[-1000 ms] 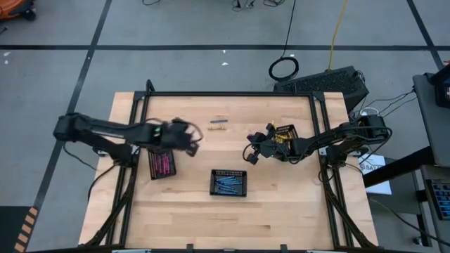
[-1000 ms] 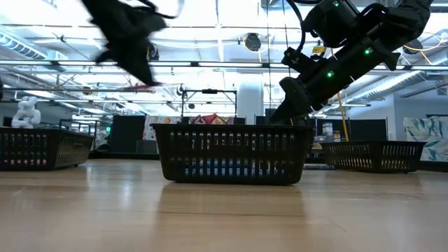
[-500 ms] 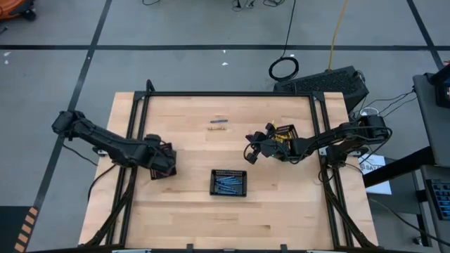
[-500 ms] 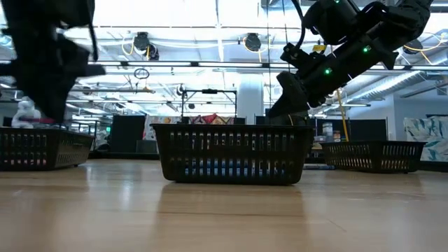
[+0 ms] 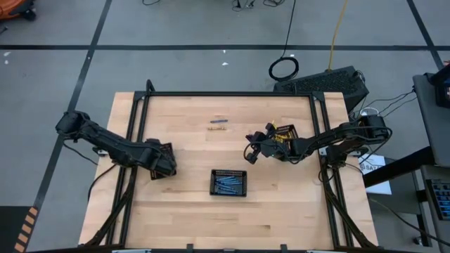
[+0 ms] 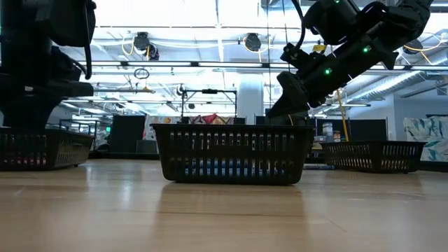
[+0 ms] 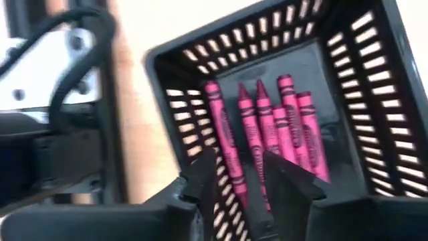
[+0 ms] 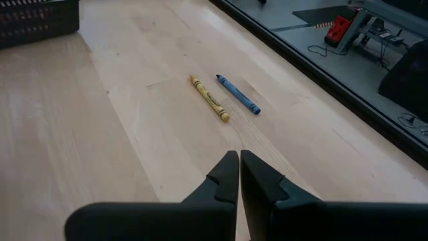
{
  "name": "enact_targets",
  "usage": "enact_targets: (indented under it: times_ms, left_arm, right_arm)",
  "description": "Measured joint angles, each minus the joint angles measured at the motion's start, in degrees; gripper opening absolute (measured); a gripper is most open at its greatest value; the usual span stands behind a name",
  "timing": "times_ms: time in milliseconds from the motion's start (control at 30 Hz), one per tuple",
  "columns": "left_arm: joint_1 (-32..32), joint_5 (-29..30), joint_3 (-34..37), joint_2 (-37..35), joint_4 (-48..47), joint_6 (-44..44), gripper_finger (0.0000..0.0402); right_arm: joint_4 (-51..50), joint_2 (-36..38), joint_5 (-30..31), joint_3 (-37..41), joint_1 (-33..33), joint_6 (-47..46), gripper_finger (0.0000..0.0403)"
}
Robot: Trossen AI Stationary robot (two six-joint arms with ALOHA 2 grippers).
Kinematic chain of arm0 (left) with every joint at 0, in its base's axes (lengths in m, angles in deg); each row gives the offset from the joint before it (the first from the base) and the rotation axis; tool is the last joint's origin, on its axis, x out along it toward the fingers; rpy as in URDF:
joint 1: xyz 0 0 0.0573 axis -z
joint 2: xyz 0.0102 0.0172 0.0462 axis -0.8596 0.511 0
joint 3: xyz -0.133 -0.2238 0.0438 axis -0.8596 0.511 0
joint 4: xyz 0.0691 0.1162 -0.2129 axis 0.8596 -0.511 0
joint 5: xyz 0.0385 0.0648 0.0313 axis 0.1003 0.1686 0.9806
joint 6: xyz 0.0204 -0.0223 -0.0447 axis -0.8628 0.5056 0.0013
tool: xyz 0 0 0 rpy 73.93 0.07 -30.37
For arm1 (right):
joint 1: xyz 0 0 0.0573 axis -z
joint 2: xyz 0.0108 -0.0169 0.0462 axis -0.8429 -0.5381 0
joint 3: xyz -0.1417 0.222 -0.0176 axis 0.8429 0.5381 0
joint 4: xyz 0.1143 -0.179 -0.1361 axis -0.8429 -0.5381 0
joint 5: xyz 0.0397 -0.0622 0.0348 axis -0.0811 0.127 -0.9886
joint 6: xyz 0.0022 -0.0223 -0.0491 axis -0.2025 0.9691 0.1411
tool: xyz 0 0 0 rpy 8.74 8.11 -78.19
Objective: Sort crayons
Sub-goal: Adjust the left black basket
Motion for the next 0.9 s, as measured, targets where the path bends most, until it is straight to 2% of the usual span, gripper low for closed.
enact_targets:
  times_ms: [300, 467, 733, 900]
  left_arm:
    - [0.0, -4.8, -4.9, 0.0, -11.0, -0.5, 0.0169]
    - [-0.5, -9.3, -4.1, 0.0, -8.6, -1.1, 0.0171]
    - [-0.5, -12.5, 0.0, 0.0, -2.2, -1.1, 0.0171]
    - [-0.5, -11.9, 0.2, 0.1, -2.0, -1.1, 0.016]
  right_arm:
    - [0.0, 0.0, 0.0, 0.0, 0.0, 0.0, 0.0002]
    - [0.0, 0.0, 0.0, 0.0, 0.0, 0.0, 0.0002]
    - [-0.3, 0.0, 0.0, 0.0, 0.0, 0.0, 0.0002]
    - [-0.3, 0.0, 0.0, 0.0, 0.0, 0.0, 0.0002]
